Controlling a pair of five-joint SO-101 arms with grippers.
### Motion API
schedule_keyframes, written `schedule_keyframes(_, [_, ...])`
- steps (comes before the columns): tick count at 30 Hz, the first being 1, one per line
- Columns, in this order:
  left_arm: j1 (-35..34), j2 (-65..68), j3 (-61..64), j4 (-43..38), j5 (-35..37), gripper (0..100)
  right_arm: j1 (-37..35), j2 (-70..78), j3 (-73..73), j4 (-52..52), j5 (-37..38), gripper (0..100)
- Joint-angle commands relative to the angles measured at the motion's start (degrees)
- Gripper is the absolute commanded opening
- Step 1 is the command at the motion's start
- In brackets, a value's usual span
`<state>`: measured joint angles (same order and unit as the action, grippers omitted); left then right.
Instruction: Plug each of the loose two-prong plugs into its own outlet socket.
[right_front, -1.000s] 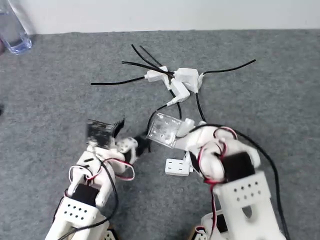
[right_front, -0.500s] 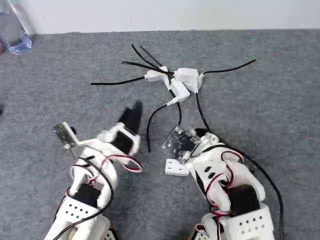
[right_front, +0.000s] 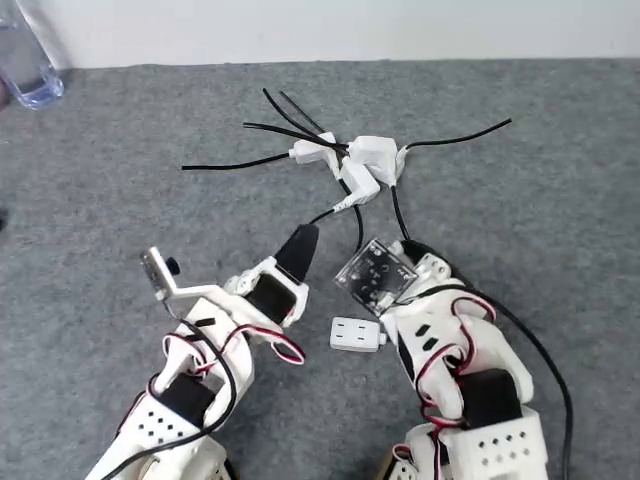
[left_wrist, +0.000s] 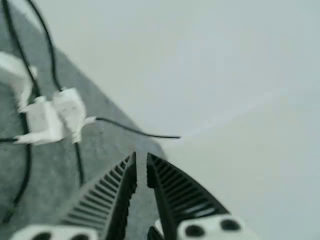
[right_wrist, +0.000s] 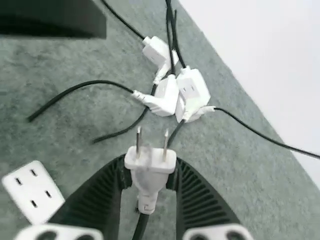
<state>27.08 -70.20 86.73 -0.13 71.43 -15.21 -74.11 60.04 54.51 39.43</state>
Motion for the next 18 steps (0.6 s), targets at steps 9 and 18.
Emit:
schedule_keyframes(9, [11.4,-35.6,7.6,9.7,0.1,3,4.3,7.4,-6.0,-3.7,-0.5,0.8])
schedule_keyframes(18, [14.9,-33.1,9.8,10.1,-11.8,4,-3.4,11.1,-9.2,0.9,-3.0,0.8])
